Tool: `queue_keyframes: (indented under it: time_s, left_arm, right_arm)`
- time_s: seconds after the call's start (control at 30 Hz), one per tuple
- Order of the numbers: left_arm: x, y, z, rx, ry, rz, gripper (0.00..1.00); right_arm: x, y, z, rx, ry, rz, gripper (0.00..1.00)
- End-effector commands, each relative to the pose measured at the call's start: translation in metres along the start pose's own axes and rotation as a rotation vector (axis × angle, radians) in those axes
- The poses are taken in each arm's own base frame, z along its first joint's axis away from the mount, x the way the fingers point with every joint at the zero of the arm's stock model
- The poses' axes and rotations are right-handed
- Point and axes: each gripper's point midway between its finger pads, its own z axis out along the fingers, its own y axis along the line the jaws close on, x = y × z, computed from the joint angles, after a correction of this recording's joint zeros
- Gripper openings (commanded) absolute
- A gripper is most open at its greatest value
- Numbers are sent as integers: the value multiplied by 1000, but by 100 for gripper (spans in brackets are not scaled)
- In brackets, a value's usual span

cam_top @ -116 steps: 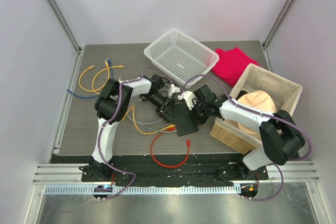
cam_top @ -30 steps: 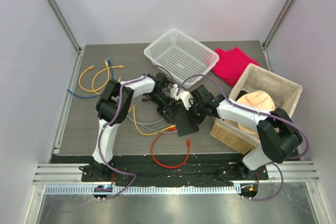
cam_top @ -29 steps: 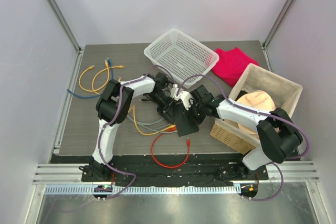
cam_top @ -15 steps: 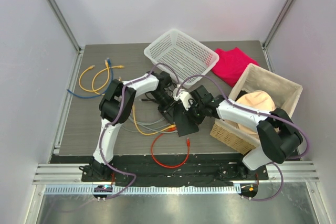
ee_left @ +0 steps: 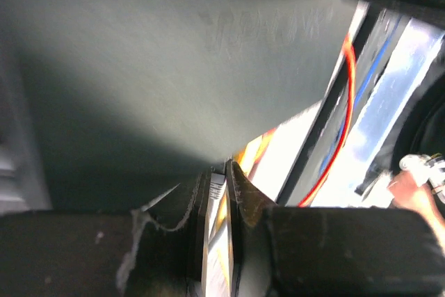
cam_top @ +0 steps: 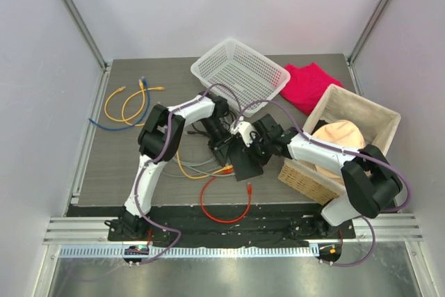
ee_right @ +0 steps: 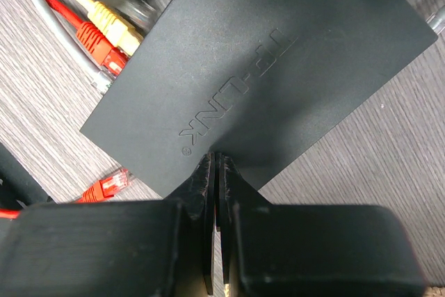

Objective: Pull the plug from the switch port

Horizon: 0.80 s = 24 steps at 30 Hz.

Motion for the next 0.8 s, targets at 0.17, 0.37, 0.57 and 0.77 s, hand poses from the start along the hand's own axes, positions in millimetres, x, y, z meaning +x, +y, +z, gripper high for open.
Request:
queue_keyframes:
  time_s: [0.17,0.37,0.57,0.77]
  left_arm:
    - [19,-11,-107,-301,20,327,0]
    - [8,0,-196,-491,-173,300,0]
    - [49,57,-253,-741,-169,175,0]
    - [84,101,-305,-936,-243,-23,5]
  right_arm:
    - [30,3,6,0,95,-3,5]
    - [28,3,7,-2,95,-1,5]
    - [27,2,6,3,91,-4,5]
    - [31,3,4,4,92,-5,5]
